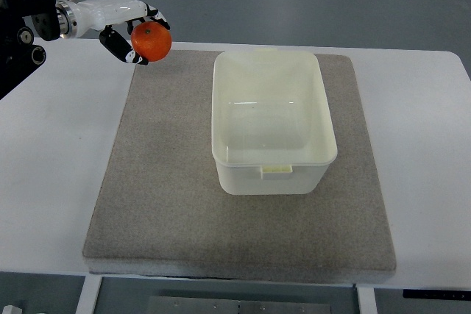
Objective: Put orange in box with left hand
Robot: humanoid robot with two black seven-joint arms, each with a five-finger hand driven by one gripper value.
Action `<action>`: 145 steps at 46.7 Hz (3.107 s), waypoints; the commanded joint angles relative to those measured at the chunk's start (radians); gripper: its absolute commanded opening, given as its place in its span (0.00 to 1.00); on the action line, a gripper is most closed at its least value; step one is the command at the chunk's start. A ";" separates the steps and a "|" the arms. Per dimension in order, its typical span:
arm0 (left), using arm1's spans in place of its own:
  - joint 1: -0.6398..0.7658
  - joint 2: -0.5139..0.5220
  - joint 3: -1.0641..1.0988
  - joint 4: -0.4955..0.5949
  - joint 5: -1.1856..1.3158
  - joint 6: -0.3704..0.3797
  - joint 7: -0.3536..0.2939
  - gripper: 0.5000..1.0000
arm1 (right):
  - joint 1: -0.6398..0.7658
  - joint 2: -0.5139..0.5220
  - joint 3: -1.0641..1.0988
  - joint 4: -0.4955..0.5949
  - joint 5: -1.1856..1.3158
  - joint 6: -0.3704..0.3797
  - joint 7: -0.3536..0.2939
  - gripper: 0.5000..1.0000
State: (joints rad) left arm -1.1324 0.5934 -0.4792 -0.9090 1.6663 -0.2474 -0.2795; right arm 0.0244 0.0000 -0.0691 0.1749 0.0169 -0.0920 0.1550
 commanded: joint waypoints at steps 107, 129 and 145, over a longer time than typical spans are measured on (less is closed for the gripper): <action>0.048 -0.231 -0.075 -0.312 0.124 -0.151 0.017 0.98 | 0.000 0.000 0.000 0.000 0.000 0.000 0.000 0.86; 0.091 -0.155 -0.219 -0.245 -0.526 -0.033 0.016 0.98 | 0.000 0.000 0.000 0.000 0.000 0.000 0.000 0.86; 0.114 -0.149 -0.216 0.004 -0.962 -0.069 0.017 0.98 | -0.001 0.000 0.000 0.000 0.000 0.000 0.000 0.86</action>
State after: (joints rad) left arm -1.0202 0.4483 -0.6967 -0.9507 0.7204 -0.3037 -0.2634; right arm 0.0241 0.0000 -0.0690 0.1749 0.0168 -0.0920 0.1549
